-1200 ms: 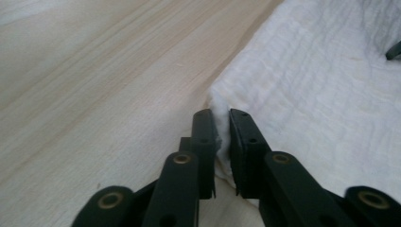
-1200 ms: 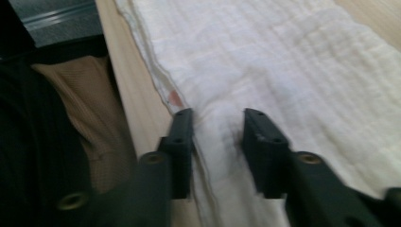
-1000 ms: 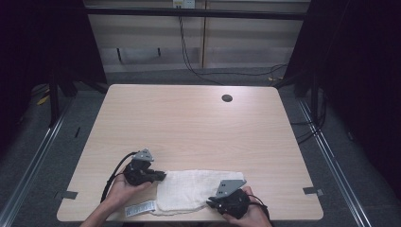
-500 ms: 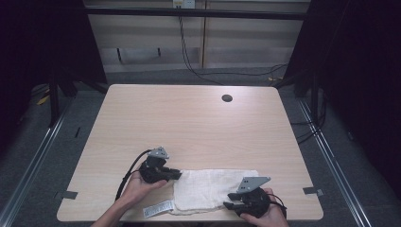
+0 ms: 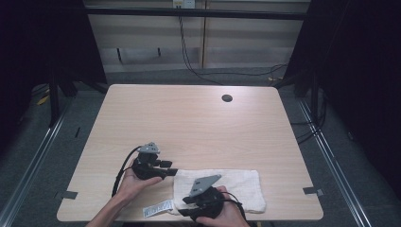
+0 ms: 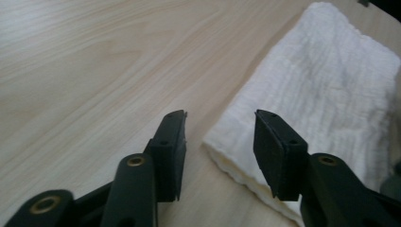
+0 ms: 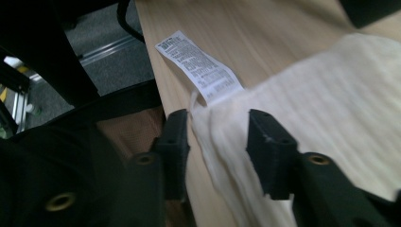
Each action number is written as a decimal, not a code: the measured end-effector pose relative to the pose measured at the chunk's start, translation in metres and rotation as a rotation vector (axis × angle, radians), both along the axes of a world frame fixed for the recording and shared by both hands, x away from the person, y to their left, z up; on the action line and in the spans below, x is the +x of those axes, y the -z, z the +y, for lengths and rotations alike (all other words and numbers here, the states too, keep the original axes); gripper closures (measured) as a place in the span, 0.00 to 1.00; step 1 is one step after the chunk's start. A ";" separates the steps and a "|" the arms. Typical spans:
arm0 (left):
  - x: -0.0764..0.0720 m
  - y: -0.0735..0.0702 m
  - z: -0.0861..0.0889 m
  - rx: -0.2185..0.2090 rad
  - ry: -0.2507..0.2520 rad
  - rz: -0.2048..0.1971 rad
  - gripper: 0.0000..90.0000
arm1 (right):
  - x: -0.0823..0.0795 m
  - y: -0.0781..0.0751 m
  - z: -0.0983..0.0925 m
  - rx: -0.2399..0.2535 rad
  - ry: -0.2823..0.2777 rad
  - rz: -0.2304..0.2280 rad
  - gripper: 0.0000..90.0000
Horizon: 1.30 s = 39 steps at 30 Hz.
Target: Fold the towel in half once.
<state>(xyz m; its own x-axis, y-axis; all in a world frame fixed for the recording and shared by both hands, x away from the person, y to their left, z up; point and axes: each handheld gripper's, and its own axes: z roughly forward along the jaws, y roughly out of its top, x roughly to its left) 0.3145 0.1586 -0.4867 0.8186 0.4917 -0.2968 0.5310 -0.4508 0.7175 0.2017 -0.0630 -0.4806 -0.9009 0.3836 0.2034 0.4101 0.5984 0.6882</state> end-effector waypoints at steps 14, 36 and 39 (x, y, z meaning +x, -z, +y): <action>0.002 0.006 -0.004 0.007 0.023 -0.006 0.57 | -0.007 0.015 0.023 -0.068 -0.034 -0.135 0.75; -0.004 0.016 -0.018 0.045 0.111 0.017 0.95 | 0.003 0.014 0.025 -0.055 0.010 -0.093 0.94; 0.000 0.013 -0.013 0.001 0.095 0.035 0.96 | 0.005 0.010 0.024 -0.039 0.022 -0.080 0.95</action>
